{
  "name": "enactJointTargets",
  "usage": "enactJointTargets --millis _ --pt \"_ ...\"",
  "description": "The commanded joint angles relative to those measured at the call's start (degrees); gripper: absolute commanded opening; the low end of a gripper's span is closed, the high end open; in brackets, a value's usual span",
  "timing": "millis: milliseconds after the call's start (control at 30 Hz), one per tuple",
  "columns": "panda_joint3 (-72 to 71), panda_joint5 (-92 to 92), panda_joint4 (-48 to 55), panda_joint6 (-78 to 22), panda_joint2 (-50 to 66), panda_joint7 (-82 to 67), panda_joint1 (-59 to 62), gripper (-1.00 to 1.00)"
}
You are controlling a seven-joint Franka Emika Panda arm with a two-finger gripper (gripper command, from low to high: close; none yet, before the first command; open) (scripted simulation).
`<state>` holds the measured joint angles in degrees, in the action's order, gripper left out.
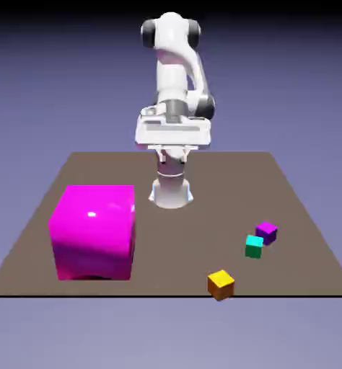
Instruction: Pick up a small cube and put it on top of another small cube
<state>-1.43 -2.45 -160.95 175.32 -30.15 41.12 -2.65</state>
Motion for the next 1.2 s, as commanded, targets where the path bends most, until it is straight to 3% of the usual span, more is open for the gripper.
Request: enactJointTargets --millis 0,667,1000,1033,1167 --pt "-1.2 -2.0 0.0 1.1 2.1 -1.1 -1.6 0.00" --pt "-24.7 -42.4 0.9 22.7 43.4 -23.1 -34.0 0.00" --pt "-23.6 -34.3 7.8 33.2 60.8 -21.4 -31.4 0.00" --pt "-23.6 -34.3 7.8 33.2 60.8 -21.4 -31.4 -1.00" --pt "-24.0 -37.2 5.3 29.5 54.6 -22.0 -32.3 -1.00"
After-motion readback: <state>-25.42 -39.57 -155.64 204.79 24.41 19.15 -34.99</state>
